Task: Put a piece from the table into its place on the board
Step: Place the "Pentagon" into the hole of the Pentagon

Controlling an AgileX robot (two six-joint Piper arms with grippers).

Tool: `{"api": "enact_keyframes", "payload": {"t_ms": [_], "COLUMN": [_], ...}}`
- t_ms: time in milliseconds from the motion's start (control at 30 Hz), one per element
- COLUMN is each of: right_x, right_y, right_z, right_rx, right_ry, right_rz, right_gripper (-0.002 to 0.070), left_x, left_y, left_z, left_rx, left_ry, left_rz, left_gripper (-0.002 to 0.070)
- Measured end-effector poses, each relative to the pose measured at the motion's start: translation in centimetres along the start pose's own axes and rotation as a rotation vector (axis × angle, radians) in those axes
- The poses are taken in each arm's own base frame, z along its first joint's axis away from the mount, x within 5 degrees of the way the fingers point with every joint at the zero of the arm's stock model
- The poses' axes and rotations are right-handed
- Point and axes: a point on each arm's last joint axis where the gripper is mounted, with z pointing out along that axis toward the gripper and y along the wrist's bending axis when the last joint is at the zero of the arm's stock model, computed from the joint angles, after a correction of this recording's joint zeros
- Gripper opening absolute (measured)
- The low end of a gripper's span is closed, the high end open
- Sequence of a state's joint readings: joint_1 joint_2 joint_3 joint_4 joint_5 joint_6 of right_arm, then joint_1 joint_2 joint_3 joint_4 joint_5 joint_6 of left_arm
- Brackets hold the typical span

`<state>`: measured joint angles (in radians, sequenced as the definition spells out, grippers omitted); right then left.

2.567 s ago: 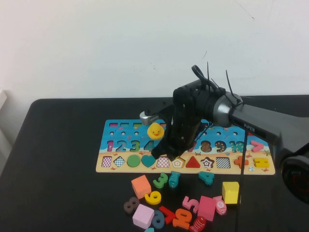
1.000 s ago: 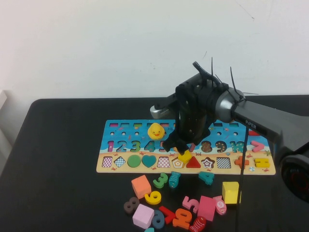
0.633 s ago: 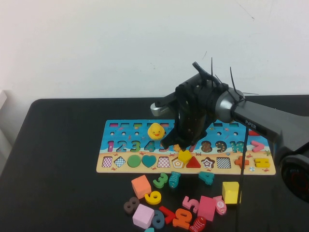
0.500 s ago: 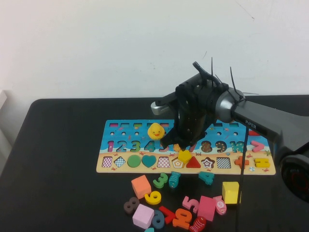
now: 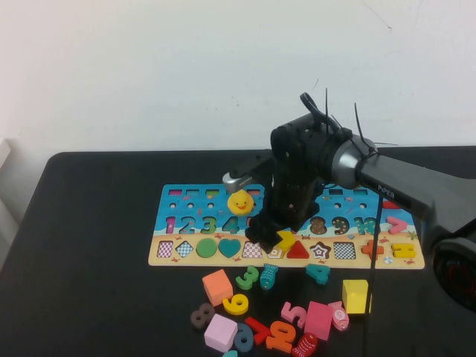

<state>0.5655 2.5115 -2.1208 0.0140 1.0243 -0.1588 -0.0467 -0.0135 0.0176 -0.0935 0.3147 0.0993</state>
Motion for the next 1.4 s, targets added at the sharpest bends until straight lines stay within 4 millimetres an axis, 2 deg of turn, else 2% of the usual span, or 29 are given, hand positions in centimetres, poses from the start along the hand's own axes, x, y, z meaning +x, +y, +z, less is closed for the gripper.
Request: {"api": "enact_keyframes", "payload": {"t_ms": [267,567,833,1133,1400], "right_x": [-0.4,0.3,0.4,0.3,0.3], "right_y": [0.1,-0.1,-0.2,-0.4,-0.5], "right_z": [0.0,2.5,2.9,2.9,2.8], "right_rx": [-0.009,0.009,0.018,0.031,0.039], "right_ry": [-0.041,0.023,0.027,0.014,0.011], "right_rz": [0.005,0.011,0.015,0.015,0.022], "right_gripper": [0.058,0.058,0.0573,0.0416,0.0367], "left_x": [0.0,0.0,0.0,0.0,0.0], "left_y": [0.0,0.0,0.0,0.0,0.0], "left_z": [0.0,0.0,0.0,0.0,0.0], "left_rx": [0.0,0.0,0.0,0.0,0.0], "left_ry": [0.0,0.0,0.0,0.0,0.0], "left_rz": [0.0,0.0,0.0,0.0,0.0], "left_gripper": [-0.0001,-0.0001,-0.0001,-0.0001,-0.0001]}}
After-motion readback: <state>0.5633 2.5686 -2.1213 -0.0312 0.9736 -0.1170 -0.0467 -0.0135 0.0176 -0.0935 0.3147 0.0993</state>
